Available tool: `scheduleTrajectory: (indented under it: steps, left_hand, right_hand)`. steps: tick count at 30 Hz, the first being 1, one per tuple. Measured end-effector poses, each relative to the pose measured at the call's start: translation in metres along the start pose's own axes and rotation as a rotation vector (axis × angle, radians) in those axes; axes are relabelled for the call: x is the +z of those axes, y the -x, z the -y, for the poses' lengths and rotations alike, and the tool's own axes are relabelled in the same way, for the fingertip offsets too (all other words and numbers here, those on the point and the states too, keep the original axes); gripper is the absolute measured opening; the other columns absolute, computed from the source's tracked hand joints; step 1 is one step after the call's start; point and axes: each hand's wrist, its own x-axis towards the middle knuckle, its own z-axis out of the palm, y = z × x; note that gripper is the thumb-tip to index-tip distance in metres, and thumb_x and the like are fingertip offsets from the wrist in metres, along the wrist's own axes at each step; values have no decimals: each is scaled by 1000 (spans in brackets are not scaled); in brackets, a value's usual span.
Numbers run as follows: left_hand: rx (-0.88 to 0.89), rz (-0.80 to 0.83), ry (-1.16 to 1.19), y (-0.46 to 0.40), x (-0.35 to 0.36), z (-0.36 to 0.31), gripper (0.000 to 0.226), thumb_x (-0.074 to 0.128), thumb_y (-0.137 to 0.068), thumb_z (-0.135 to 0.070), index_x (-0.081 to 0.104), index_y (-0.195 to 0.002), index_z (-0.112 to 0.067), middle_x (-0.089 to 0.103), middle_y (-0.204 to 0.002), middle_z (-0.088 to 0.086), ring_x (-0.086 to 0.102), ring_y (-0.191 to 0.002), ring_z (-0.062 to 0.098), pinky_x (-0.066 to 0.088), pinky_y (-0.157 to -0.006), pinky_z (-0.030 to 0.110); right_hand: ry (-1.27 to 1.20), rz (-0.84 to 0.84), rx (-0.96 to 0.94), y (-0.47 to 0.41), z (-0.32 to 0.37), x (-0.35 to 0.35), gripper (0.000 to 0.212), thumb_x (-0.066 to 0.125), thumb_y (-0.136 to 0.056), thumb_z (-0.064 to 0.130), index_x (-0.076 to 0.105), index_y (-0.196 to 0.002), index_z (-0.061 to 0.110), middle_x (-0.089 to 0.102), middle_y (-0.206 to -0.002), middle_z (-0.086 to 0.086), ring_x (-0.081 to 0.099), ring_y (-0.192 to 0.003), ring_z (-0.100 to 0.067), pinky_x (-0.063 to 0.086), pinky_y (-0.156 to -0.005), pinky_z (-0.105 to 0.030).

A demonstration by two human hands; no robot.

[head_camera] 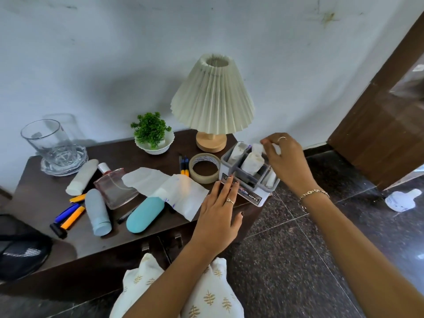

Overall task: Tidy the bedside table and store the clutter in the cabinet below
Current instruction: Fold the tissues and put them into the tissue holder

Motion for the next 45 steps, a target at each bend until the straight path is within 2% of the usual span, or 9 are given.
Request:
scheduleTrajectory:
  steps: [5, 9, 14, 18, 23, 28, 35, 41, 45]
  left_hand:
    - [-190, -145, 116, 15, -26, 8, 64, 45, -95, -29, 13, -150, -25, 2, -160, -9, -4, -147, 13, 12, -120, 34]
    - [-433, -292, 137, 39, -47, 20, 54, 50, -94, -24, 31, -144, -20, 24, -154, -1, 16, -143, 17, 23, -114, 30]
    - [-717, -238, 494, 63, -58, 35, 36, 54, -91, -11, 54, -126, -17, 62, -108, 3, 61, -93, 15, 52, -77, 24]
    - [-748, -142, 620, 62, -55, 41, 42, 53, -88, -3, 54, -125, -22, 63, -91, 1, 56, -65, 9, 39, -51, 14]
    - [-758, -145, 690, 52, -54, 45, 51, 59, -85, -3, 52, -130, -26, 63, -103, 2, 61, -89, 15, 53, -76, 26]
    - [-734, -123, 715, 46, -55, 39, 52, 64, -85, -7, 53, -133, -20, 56, -130, 2, 55, -111, 15, 45, -92, 23]
    - [-739, -219, 1061, 59, -71, 27, 39, 60, -84, 4, 64, -109, -26, 65, -111, 4, 60, -103, 15, 53, -88, 27]
    - [-789, -245, 1382, 91, -92, 19, 39, 57, -82, 14, 67, -106, -16, 65, -101, 3, 62, -94, 16, 53, -81, 27]
    - [-756, -248, 1373, 110, -104, 15, 30, 64, -79, 10, 68, -97, -14, 68, -106, 12, 64, -94, 21, 53, -81, 28]
  right_hand:
    - [-147, -127, -94, 42, 45, 7, 16, 52, -94, 18, 66, -96, 10, 57, -102, 1, 55, -91, -14, 47, -80, -30]
    - [-141, 118, -210, 75, 62, 42, 12, 57, -90, 18, 65, -97, 13, 59, -102, 1, 55, -94, -11, 44, -84, -21]
    - [24, 484, -144, 99, 45, 90, 33, 57, -89, 18, 55, -122, 16, 49, -126, 2, 50, -116, -19, 46, -97, -31]
    - [62, 534, -142, 101, 45, 99, 46, 59, -88, 16, 48, -132, 18, 45, -137, 0, 43, -125, -24, 38, -105, -32]
    - [161, 562, -182, 98, 50, 103, 38, 60, -88, 23, 56, -125, 20, 46, -137, 1, 41, -122, -23, 35, -106, -32]
    - [162, 535, -203, 105, 50, 103, 37, 64, -86, 24, 58, -122, 19, 48, -132, 2, 43, -118, -22, 40, -102, -36]
    - [65, 352, -134, 118, 53, 98, 64, 71, -79, 22, 41, -134, 20, 36, -144, 0, 30, -135, -21, 28, -111, -37]
    - [-205, 163, -99, 129, 70, 83, 64, 67, -80, 9, 38, -134, 27, 39, -141, 3, 32, -134, -16, 29, -114, -37]
    - [-282, 273, -149, 136, 81, 67, 85, 70, -79, 10, 21, -138, 45, 24, -151, 5, 19, -142, -15, 22, -114, -35]
